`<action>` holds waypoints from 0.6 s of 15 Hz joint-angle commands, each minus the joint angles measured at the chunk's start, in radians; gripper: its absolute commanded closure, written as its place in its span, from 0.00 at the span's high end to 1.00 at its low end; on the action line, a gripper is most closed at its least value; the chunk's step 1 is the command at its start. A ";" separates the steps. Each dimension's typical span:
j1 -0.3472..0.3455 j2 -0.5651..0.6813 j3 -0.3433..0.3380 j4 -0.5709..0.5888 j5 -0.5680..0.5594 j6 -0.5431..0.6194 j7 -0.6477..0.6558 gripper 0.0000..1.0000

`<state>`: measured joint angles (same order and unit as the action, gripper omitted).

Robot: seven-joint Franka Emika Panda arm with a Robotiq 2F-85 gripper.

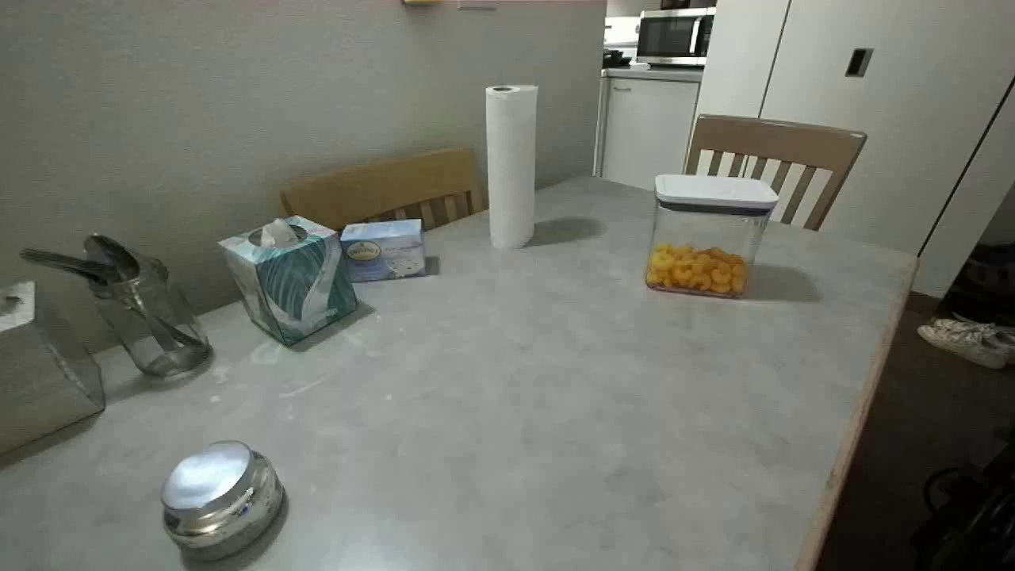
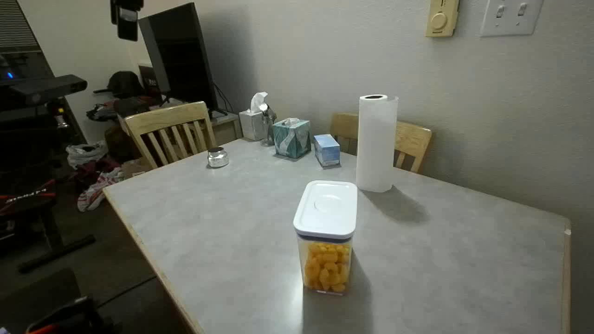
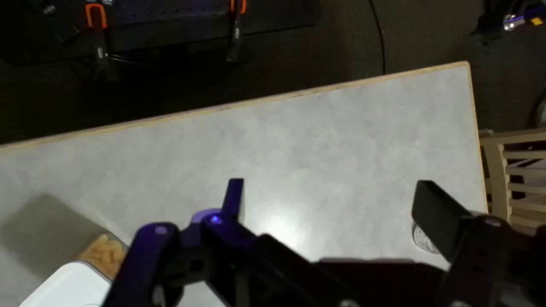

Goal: Take the lid off the clear container

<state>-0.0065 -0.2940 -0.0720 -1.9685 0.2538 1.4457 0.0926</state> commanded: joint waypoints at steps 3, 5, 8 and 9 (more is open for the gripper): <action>-0.017 -0.002 0.007 -0.001 0.011 0.003 -0.017 1.00; -0.016 -0.008 0.002 -0.005 0.008 0.014 -0.047 1.00; -0.015 -0.018 -0.008 -0.014 0.002 0.034 -0.133 1.00; -0.016 -0.018 -0.015 -0.015 -0.002 0.034 -0.175 1.00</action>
<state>-0.0092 -0.2986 -0.0745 -1.9685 0.2537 1.4583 0.0151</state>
